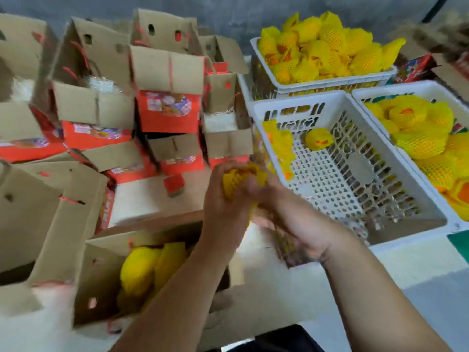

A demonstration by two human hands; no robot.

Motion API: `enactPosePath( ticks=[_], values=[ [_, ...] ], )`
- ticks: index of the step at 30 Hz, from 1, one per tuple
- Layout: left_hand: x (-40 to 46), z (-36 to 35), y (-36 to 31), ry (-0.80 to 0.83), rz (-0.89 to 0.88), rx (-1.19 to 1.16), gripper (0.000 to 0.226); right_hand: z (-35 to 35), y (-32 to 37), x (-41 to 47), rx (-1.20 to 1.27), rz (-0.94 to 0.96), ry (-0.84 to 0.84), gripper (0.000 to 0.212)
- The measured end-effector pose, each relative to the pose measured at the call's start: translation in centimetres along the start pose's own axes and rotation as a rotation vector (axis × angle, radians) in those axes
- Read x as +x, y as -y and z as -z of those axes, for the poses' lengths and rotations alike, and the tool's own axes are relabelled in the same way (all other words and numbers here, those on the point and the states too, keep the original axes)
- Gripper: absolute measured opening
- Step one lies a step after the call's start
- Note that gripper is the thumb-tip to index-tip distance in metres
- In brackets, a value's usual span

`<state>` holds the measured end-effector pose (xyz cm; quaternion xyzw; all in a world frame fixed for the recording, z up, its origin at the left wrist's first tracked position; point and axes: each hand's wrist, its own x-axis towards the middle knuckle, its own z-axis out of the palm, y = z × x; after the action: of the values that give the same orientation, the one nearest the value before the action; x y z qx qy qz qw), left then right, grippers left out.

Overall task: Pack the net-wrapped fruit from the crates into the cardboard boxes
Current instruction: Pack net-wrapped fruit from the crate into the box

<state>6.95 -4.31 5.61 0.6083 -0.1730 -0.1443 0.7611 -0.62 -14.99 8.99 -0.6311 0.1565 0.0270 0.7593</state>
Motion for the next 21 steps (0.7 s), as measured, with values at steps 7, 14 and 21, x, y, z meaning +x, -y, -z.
enactPosePath(
  ticks=[7,14,21],
  values=[
    [-3.6,15.1,-2.7,-0.177,0.599,-0.571,0.041,-17.4,-5.9,2.0,-0.218,0.198,-0.269,0.038],
    [-5.4,23.0,0.4,-0.003,0.369,0.421,0.009,-17.1,-11.0,4.7,-0.346,-0.059,-0.637,0.048],
    [-6.8,23.7,4.1,0.665,0.502,1.01,0.038,-15.2,-14.2,8.7,-0.451,-0.69,-0.59,0.081]
  ],
)
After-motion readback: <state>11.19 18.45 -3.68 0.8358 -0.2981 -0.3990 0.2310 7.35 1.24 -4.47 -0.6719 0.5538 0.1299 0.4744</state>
